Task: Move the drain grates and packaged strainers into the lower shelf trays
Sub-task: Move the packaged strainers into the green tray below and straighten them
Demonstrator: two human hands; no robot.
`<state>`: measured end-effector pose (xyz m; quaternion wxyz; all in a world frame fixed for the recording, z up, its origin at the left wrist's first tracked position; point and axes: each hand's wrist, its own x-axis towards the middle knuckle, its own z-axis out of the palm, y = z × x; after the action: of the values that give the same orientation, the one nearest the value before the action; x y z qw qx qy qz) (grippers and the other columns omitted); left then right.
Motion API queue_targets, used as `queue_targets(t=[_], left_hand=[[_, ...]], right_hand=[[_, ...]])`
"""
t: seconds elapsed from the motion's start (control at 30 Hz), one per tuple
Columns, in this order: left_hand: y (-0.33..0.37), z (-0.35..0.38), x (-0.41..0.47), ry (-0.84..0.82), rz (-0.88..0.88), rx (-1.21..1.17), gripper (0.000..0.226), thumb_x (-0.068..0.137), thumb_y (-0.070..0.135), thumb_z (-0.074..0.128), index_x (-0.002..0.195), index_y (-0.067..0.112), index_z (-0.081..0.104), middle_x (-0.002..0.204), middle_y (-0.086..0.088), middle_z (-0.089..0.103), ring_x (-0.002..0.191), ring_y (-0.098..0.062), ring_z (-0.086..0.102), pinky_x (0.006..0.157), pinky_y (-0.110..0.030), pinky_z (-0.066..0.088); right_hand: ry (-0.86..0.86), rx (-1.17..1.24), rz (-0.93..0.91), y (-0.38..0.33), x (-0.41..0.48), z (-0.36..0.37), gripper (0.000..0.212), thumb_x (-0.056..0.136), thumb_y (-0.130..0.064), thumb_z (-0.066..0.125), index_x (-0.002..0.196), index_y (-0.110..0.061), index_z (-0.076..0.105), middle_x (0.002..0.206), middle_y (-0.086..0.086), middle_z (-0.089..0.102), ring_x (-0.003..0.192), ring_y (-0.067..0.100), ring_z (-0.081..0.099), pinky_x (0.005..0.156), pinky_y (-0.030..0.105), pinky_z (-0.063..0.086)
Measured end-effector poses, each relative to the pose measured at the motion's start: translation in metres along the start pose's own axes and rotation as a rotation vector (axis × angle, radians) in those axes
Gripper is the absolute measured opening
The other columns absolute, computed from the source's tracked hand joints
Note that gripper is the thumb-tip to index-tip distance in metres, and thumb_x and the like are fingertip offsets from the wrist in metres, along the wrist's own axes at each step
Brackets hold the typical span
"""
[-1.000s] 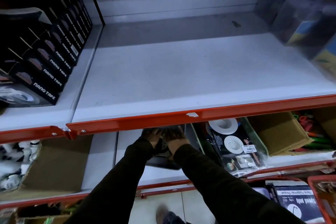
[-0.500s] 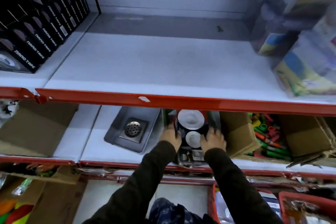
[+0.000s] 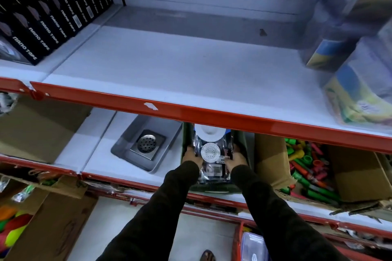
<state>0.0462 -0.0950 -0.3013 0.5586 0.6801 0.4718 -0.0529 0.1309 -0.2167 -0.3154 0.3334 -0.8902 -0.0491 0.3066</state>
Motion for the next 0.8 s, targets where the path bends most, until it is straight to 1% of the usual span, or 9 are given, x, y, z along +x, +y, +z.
queue_targets(t=[0.07,0.13,0.23,0.33,0.43,0.57,0.63,0.7,0.8], left_hand=[[-0.007,0.004,-0.001,-0.012,0.006,0.048,0.065,0.098,0.008,0.043,0.155,0.007,0.011,0.15,-0.02,0.042,0.132,-0.036,0.049,0.111,-0.04,0.041],[-0.015,0.008,-0.001,-0.009,0.008,0.079,0.064,0.097,0.006,0.042,0.154,0.008,0.013,0.15,-0.02,0.042,0.134,-0.035,0.047,0.113,-0.038,0.039],[-0.017,0.01,-0.002,-0.005,-0.001,0.012,0.071,0.093,0.004,0.048,0.155,0.01,0.014,0.149,-0.02,0.044,0.132,-0.037,0.049,0.112,-0.041,0.042],[-0.012,0.008,0.006,-0.002,-0.025,-0.083,0.078,0.09,0.003,0.051,0.156,0.008,0.008,0.153,-0.016,0.039,0.136,-0.032,0.045,0.111,-0.033,0.039],[0.0,0.005,0.01,-0.038,-0.045,-0.115,0.074,0.093,0.001,0.043,0.156,0.009,0.007,0.152,-0.017,0.04,0.115,-0.03,0.058,0.101,-0.03,0.045],[-0.001,0.005,0.013,-0.052,-0.056,-0.104,0.074,0.092,-0.003,0.042,0.156,0.009,0.007,0.156,-0.017,0.034,0.133,-0.035,0.047,0.111,-0.038,0.042],[-0.004,0.004,0.013,-0.055,-0.063,-0.113,0.074,0.09,-0.002,0.044,0.155,0.009,0.01,0.153,-0.019,0.038,0.133,-0.037,0.047,0.109,-0.037,0.043],[0.002,0.002,0.015,-0.028,-0.081,-0.149,0.069,0.09,0.002,0.045,0.154,0.006,0.018,0.151,-0.02,0.041,0.13,-0.036,0.049,0.106,-0.033,0.044],[0.023,0.0,0.023,0.057,-0.114,-0.243,0.054,0.091,0.008,0.048,0.144,0.004,0.038,0.137,-0.022,0.055,0.122,-0.038,0.056,0.101,-0.038,0.046]], right_hand=[[-0.003,-0.08,-0.01,0.007,-0.002,0.005,0.056,0.094,-0.009,0.052,0.147,-0.006,0.034,0.137,0.022,0.054,0.118,0.035,0.058,0.1,0.033,0.045],[0.017,-0.115,-0.009,0.015,-0.005,0.01,0.064,0.093,-0.01,0.053,0.151,-0.009,0.025,0.145,0.021,0.044,0.125,0.037,0.053,0.104,0.035,0.043],[0.024,-0.059,0.014,0.021,-0.003,0.015,0.058,0.09,-0.016,0.056,0.143,-0.006,0.037,0.148,0.02,0.04,0.132,0.038,0.045,0.111,0.042,0.039],[0.022,0.093,0.07,0.011,0.001,0.018,0.06,0.091,-0.029,0.054,0.143,-0.004,0.039,0.148,0.021,0.04,0.134,0.038,0.042,0.112,0.041,0.036],[0.038,0.251,0.146,-0.004,0.009,0.018,0.055,0.091,-0.031,0.052,0.137,-0.002,0.047,0.139,0.022,0.052,0.127,0.038,0.049,0.108,0.04,0.04],[0.056,0.319,0.134,-0.002,0.005,0.017,0.047,0.09,-0.025,0.054,0.131,-0.001,0.051,0.13,0.022,0.06,0.118,0.037,0.056,0.102,0.038,0.044],[0.045,0.395,0.151,0.0,0.002,0.012,0.044,0.09,-0.025,0.056,0.128,-0.003,0.055,0.127,0.018,0.062,0.116,0.035,0.056,0.099,0.035,0.043],[0.062,0.522,0.164,-0.008,0.004,0.004,0.045,0.091,-0.026,0.057,0.131,-0.008,0.054,0.126,0.009,0.059,0.12,0.031,0.053,0.1,0.034,0.041],[0.055,0.661,0.08,-0.028,0.019,-0.005,0.032,0.09,-0.015,0.057,0.12,-0.004,0.059,0.12,0.013,0.062,0.113,0.029,0.056,0.084,0.03,0.043]])
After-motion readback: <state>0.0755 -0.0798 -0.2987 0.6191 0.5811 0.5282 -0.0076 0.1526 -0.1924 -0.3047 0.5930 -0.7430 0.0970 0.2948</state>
